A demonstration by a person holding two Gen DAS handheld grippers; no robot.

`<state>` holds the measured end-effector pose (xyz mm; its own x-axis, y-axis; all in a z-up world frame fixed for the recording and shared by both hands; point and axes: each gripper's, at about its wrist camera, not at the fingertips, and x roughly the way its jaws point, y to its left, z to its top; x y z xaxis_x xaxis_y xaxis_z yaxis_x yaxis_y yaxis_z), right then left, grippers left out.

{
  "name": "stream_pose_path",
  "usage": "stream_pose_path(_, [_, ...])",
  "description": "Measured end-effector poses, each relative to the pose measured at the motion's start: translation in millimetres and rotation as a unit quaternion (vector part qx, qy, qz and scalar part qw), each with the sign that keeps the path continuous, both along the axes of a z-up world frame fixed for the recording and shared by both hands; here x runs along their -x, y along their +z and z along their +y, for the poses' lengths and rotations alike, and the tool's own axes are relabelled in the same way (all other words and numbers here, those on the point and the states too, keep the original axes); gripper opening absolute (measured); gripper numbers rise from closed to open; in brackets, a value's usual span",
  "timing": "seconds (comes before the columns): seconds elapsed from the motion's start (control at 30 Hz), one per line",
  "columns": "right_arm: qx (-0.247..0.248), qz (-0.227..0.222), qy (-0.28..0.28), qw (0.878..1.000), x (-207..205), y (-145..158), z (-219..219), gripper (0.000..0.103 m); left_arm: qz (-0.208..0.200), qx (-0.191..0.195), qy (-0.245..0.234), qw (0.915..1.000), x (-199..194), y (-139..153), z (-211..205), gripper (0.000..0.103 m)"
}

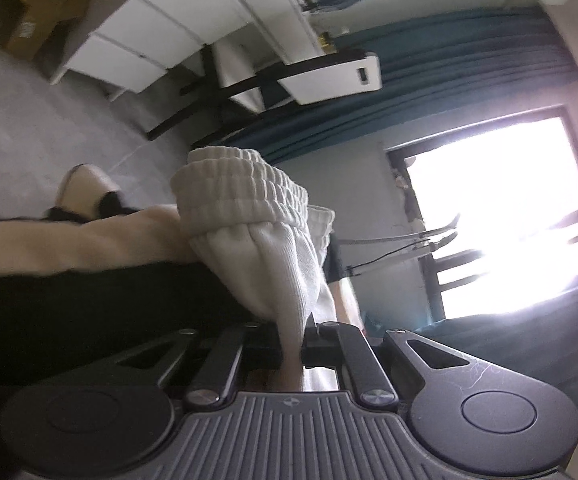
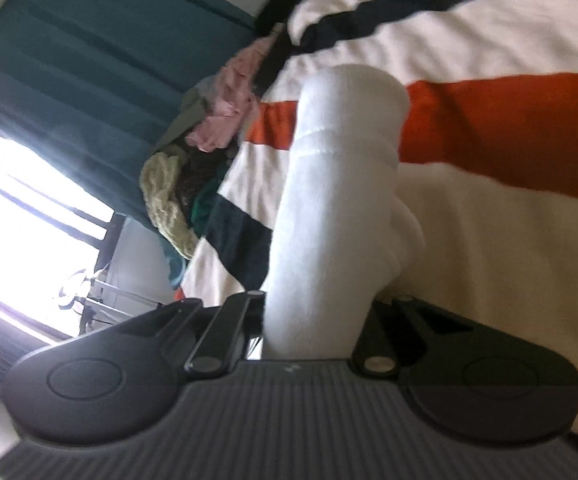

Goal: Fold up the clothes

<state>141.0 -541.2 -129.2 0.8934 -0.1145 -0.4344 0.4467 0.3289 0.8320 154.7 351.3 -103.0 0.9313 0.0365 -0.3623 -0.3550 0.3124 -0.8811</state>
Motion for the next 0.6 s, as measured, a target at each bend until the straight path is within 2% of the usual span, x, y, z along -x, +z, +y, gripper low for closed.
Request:
stream_pose_path(0.1, [-0.053, -0.017, -0.021, 0.998, 31, -10, -6, 0.013, 0.026, -0.034, -0.012, 0.9990, 23, 16, -6, 0.007])
stream_pose_path(0.2, [-0.091, -0.013, -0.030, 0.995, 47, -22, -9, 0.013, 0.061, -0.042, -0.021, 0.9970, 38, 22, -14, 0.008])
stream_pose_path(0.27, [-0.119, -0.012, -0.037, 0.992, 52, -33, -10, 0.014, 0.101, -0.056, -0.031, 0.9928, 44, 23, -16, 0.010])
stream_pose_path(0.33, [-0.140, -0.013, -0.041, 0.989, 55, -42, -11, 0.015, 0.122, -0.046, -0.033, 0.9909, 50, 19, -14, 0.014])
stream_pose_path(0.4, [-0.154, -0.014, -0.042, 0.987, 54, -49, -12, 0.016, 0.153, -0.050, -0.027, 0.9866, 58, 21, -15, 0.024])
stream_pose_path(0.43, [-0.155, -0.014, -0.039, 0.987, 53, -50, -12, 0.018, 0.171, -0.058, -0.025, 0.9832, 61, 23, -16, 0.037])
stream_pose_path(0.5, [-0.156, -0.011, -0.038, 0.987, 51, -52, -12, 0.020, 0.221, -0.111, -0.009, 0.9689, 67, 35, -26, 0.053])
stream_pose_path(0.57, [-0.165, -0.018, -0.044, 0.985, 53, -54, -9, 0.030, 0.235, -0.149, -0.002, 0.9604, 72, 52, -38, 0.056])
stream_pose_path(0.6, [-0.174, -0.027, -0.049, 0.983, 53, -56, -8, 0.045, 0.238, -0.168, 0.000, 0.9566, 74, 58, -45, 0.059])
